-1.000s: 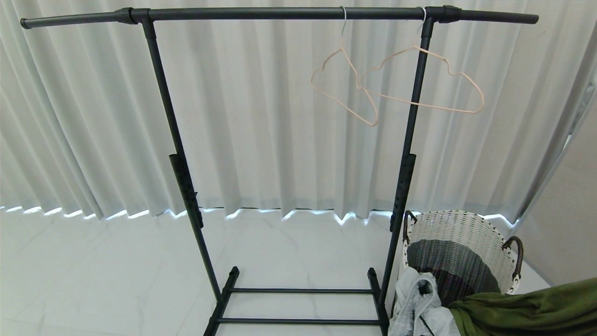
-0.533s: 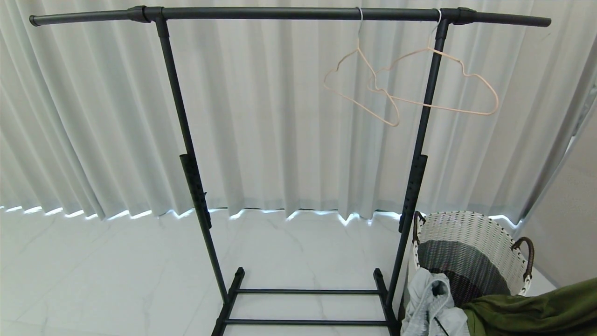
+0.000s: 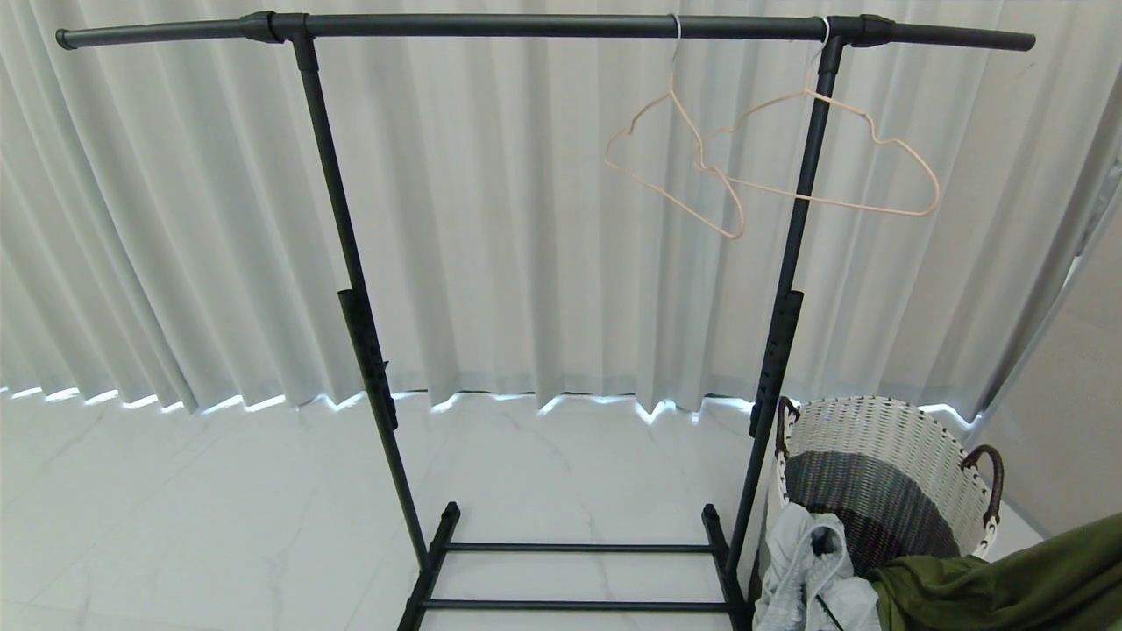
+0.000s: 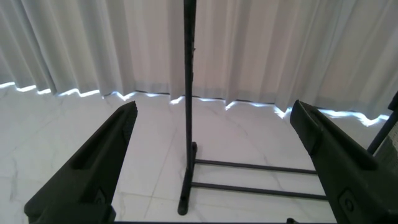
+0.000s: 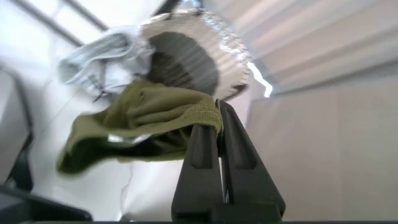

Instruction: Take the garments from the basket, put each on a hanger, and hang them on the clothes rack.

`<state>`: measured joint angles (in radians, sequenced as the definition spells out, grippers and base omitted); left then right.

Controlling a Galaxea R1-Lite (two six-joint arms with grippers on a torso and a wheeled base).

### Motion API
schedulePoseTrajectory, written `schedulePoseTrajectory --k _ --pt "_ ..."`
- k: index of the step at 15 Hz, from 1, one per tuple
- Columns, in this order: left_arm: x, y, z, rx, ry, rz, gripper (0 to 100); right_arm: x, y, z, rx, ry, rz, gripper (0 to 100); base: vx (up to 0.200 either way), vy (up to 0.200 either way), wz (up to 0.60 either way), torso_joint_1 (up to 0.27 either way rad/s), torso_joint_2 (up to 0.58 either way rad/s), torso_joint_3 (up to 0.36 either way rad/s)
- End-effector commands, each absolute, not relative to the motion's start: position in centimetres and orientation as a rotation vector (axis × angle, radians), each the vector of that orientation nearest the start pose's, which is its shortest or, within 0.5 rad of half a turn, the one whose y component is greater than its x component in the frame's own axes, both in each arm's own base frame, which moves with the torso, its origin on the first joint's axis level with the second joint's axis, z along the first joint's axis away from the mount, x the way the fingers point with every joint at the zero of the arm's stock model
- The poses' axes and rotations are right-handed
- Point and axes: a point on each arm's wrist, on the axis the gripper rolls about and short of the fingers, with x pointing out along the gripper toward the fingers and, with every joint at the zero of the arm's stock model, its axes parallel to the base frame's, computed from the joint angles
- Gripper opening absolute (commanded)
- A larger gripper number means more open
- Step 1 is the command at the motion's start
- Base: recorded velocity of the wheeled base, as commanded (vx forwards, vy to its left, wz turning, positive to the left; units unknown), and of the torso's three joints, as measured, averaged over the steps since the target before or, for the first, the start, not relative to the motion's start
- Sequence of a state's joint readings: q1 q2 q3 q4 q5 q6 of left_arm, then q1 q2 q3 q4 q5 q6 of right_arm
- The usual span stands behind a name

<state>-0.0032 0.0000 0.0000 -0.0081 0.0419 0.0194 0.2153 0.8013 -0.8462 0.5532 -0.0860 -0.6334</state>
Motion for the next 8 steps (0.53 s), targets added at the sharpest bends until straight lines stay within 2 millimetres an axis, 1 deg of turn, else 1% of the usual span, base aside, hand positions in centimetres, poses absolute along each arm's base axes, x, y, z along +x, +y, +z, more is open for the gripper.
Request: schedulePoseTrajectory --k 1,4,7,8 --pt "-2.3 0.1 7.6 0.018 -0.007 0.04 100 5.4 1.2 24.2 -0.708 0.472 0.327 0 0.0 0.0 0.0 0.0 0.0 0.0" --pt "-2.3 0.1 7.6 0.037 -0.008 0.04 100 5.2 1.2 23.5 -0.706 0.485 0.335 0 0.0 0.0 0.0 0.0 0.0 0.0" --pt "-2.3 0.1 7.7 0.035 -0.018 0.043 100 5.3 1.3 23.8 -0.695 0.457 0.37 0 0.0 0.0 0.0 0.0 0.0 0.0" --pt "-2.6 0.1 9.0 0.028 -0.061 0.025 100 5.6 1.4 24.2 -0.692 0.418 0.37 0 0.0 0.0 0.0 0.0 0.0 0.0"
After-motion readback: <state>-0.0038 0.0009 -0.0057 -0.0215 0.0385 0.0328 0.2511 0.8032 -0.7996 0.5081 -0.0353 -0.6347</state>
